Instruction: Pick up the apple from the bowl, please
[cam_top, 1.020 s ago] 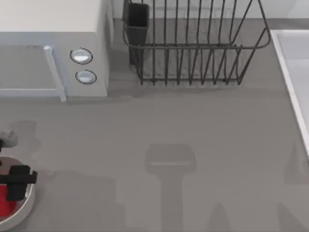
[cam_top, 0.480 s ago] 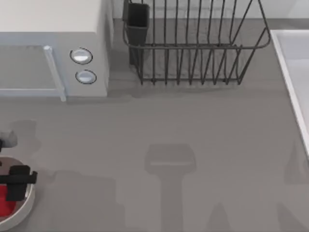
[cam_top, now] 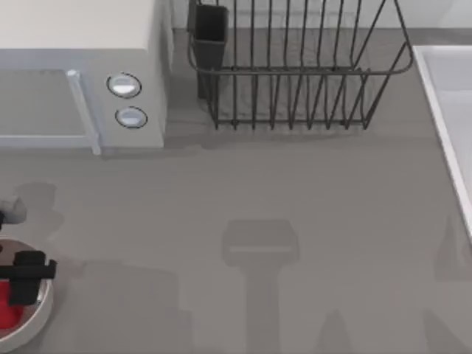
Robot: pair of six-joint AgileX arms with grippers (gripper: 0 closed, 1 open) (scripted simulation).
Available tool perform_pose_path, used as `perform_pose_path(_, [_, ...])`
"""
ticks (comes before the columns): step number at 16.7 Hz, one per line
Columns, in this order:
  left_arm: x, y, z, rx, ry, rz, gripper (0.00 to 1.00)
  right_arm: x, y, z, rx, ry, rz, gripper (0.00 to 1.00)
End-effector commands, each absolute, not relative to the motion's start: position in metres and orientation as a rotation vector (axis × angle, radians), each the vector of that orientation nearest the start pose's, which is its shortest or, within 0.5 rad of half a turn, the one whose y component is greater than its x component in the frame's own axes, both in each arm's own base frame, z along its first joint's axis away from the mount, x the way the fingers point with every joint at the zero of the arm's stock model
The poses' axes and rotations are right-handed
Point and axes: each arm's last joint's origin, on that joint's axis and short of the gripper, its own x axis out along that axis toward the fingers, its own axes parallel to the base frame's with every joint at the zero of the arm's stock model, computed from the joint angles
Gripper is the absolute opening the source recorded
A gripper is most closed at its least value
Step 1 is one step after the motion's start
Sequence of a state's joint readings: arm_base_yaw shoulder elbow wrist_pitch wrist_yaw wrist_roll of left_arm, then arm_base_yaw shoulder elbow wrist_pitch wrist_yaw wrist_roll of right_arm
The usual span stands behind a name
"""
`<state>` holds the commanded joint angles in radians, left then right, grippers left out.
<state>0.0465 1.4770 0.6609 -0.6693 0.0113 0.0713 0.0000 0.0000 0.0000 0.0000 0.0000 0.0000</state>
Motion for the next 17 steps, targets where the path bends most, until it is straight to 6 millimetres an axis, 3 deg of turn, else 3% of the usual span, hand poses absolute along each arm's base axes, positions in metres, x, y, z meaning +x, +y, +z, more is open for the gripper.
perform_pose_path(4, [0.239,0.011,0.158,0.014,1.498,-0.025,0.0,0.106,-0.001,0.16,0.0,0.0,0.0,1.0])
perform_pose_path(9, [0.258,0.012,0.251,0.014,1.519,-0.026,0.0,0.106,-0.001,0.16,0.0,0.0,0.0,1.0])
perform_pose_path(13, [0.242,0.011,0.329,0.014,1.516,-0.026,0.0,0.106,-0.001,0.16,0.0,0.0,0.0,1.0])
perform_pose_path(17, [0.221,0.01,0.37,0.015,1.486,-0.025,0.0,0.106,-0.001,0.16,0.0,0.0,0.0,1.0])
